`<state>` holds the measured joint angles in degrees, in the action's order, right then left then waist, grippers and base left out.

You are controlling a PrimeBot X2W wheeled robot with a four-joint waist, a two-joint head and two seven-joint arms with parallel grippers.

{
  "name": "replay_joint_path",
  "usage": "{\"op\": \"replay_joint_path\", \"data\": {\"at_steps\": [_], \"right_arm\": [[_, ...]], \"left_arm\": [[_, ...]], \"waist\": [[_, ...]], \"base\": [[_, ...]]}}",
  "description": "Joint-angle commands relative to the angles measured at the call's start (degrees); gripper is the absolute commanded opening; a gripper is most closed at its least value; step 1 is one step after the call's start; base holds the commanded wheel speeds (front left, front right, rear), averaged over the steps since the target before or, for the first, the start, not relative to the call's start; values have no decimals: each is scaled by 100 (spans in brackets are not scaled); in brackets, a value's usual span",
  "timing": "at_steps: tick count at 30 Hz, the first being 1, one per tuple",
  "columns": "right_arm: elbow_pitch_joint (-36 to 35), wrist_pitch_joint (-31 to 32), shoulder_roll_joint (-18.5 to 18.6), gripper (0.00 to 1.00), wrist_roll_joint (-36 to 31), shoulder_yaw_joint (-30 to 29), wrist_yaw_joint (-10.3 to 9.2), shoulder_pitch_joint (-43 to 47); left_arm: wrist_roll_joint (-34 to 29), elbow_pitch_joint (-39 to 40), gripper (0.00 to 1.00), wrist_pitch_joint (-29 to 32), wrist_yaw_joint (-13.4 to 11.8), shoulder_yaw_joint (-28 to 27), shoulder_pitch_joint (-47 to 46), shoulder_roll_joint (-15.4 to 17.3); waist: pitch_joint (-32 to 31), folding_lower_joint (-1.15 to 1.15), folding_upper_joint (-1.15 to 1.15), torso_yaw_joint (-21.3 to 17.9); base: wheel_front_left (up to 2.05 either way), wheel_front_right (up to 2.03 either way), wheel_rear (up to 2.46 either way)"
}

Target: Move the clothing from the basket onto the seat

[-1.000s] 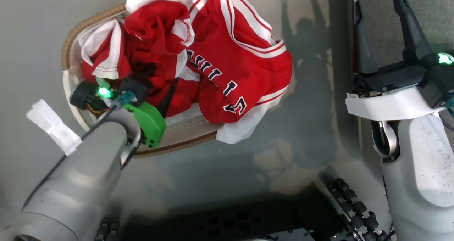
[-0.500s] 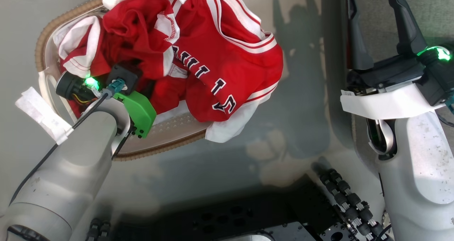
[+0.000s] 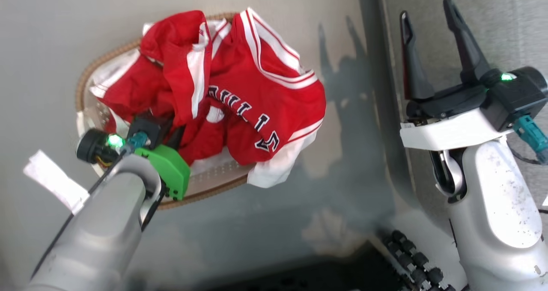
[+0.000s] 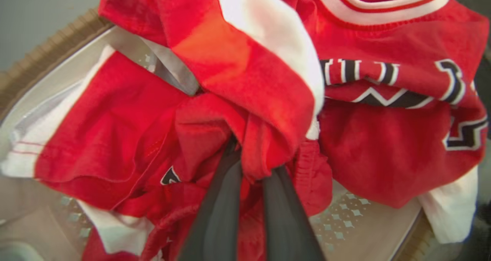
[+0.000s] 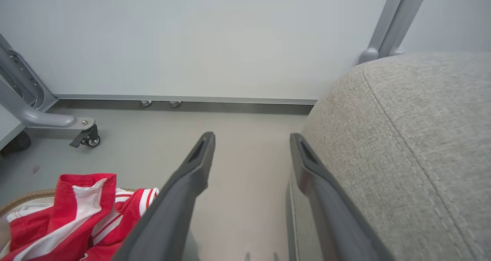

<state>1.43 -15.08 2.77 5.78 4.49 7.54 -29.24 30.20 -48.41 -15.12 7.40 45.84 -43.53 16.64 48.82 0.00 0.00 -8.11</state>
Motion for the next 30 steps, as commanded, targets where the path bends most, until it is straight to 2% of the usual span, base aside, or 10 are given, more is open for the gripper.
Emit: {"op": "replay_joint_path", "data": {"at_steps": [1, 16, 30], "right_arm": [[75, -14, 22, 100, 21, -1, -10, 140], [733, -13, 24, 100, 7, -6, -10, 974], [1127, -14, 24, 100, 113, 126, -10, 1832]], "left_arm": [[-61, 36, 0, -6, 11, -97, 187, -42], [-648, 740, 0, -6, 12, -1211, 1751, -565], [-1192, 1840, 0, -6, 12, -1927, 2572, -858]], "waist": [[-716, 0, 0, 43], [-2715, 0, 0, 412], [-4000, 0, 0, 672]], "base": [[0, 0, 0], [0, 0, 0], [0, 0, 0]]}}
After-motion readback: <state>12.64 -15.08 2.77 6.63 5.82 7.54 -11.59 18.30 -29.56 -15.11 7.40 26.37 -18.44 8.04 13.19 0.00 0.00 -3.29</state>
